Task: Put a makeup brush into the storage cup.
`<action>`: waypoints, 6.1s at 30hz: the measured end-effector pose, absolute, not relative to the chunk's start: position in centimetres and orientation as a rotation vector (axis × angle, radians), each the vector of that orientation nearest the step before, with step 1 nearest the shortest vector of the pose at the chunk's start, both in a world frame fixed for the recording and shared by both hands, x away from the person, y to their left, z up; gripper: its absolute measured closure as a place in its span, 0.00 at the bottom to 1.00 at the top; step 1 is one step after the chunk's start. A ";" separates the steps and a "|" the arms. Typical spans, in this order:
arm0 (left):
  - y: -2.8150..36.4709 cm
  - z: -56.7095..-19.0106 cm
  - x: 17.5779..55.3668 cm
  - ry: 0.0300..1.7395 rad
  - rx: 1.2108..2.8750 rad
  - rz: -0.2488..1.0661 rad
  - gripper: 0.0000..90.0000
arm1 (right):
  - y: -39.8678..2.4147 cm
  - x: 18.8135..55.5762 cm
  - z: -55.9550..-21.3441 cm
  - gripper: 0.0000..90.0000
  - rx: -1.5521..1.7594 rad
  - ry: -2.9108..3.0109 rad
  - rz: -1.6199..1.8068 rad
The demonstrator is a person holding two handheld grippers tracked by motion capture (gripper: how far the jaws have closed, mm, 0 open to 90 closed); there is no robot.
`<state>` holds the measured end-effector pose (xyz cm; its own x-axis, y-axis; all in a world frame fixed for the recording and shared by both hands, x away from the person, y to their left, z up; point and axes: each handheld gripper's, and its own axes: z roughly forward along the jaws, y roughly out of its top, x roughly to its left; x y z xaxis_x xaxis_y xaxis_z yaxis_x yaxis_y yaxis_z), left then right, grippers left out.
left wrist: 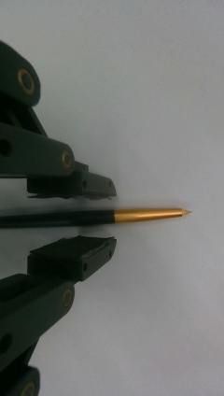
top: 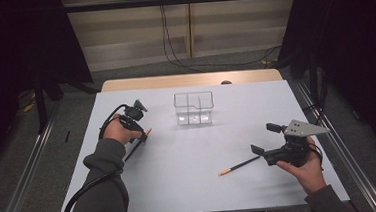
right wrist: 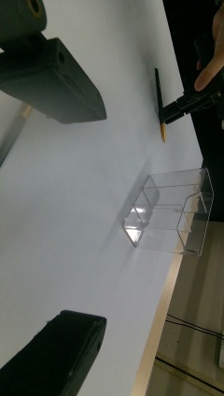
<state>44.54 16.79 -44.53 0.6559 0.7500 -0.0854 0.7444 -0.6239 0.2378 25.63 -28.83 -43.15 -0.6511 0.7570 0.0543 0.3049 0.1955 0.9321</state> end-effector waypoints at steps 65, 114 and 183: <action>15.9 -44.3 44.5 1.333 2.630 0.075 0.93 | -29.0 25.6 -43.1 0.02 0.997 2.054 1.455; 16.8 -39.8 42.5 1.187 1.979 0.332 0.93 | -28.8 25.6 -43.1 0.02 0.986 2.060 1.450; 16.2 -37.1 40.2 0.967 1.525 0.466 0.93 | -28.9 25.7 -43.2 0.02 0.992 2.073 1.461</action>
